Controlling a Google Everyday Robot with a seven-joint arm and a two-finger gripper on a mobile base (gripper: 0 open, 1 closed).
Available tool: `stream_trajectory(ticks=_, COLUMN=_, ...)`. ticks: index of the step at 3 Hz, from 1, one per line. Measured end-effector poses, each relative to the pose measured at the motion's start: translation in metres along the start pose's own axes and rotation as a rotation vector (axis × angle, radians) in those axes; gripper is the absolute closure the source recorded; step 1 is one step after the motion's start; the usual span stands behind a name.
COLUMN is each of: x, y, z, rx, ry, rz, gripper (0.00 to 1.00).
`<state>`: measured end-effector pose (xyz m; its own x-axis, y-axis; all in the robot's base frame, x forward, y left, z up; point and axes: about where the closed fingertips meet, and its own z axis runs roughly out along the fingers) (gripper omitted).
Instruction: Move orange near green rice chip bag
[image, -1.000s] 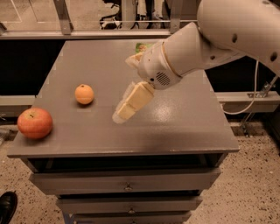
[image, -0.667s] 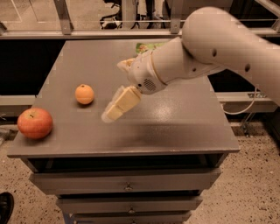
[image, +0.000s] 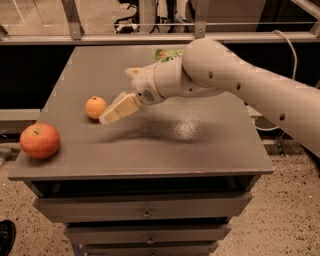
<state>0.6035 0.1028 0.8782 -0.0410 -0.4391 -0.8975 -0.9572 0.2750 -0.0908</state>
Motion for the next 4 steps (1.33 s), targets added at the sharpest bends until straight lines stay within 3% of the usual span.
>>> stream_trajectory(ticks=2, x=0.001, y=-0.003, z=0.044, rx=-0.036, ry=-0.031, rz=0.044, gripper=0.0)
stream_trajectory(ticks=4, x=0.007, y=0.002, z=0.06, rx=-0.06, ry=-0.044, rz=0.085, gripper=0.4)
